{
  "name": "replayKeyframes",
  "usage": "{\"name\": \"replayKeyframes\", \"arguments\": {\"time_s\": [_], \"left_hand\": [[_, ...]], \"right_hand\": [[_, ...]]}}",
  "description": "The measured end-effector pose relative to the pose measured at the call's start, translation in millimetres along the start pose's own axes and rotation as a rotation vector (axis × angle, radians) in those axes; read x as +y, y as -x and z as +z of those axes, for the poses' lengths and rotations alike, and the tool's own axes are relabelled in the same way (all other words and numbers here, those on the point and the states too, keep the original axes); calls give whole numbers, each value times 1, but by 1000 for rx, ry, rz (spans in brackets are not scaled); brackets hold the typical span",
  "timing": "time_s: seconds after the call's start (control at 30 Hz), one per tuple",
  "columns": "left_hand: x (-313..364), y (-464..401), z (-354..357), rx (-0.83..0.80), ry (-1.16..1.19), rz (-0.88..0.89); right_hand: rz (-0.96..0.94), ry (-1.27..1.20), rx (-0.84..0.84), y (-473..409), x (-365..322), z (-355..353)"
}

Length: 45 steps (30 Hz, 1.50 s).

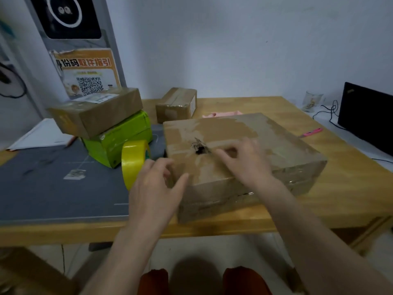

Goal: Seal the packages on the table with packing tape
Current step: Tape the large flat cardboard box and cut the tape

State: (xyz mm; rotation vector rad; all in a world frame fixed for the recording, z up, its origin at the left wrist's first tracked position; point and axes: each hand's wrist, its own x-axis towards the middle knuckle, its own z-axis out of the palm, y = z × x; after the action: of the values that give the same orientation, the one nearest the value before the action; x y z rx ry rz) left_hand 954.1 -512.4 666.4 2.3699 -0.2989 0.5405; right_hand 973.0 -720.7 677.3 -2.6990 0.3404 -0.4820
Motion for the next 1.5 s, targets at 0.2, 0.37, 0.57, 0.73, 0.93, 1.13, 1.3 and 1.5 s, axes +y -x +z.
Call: {"name": "replayKeyframes", "arguments": {"time_s": [0.2,0.37,0.57,0.73,0.93,1.13,1.3,1.5], "left_hand": [[-52,1,2,250,189,-183],[-91,-20,-5,12,283,-357],[-122,-40,-1,-335,411,-389],[-127,-50,8,-390,406,-367],[-142,-51,11,-439,413,-326],[-143,-45,14,-356,389,-273],[-142,-40,14,-310,362,-227],[-143,-40,17,-282,340,-225]], "right_hand": [[-78,97,-14,-37,-49,23],[80,-280,-53,-51,-42,22],[86,-403,-66,-43,-44,16],[-189,-157,-138,-26,-53,24],[-240,-81,-138,-16,-46,20],[-184,-82,-116,-22,-45,17],[-244,-70,-75,-34,-48,15],[-148,-203,38,-35,-37,15]]}}
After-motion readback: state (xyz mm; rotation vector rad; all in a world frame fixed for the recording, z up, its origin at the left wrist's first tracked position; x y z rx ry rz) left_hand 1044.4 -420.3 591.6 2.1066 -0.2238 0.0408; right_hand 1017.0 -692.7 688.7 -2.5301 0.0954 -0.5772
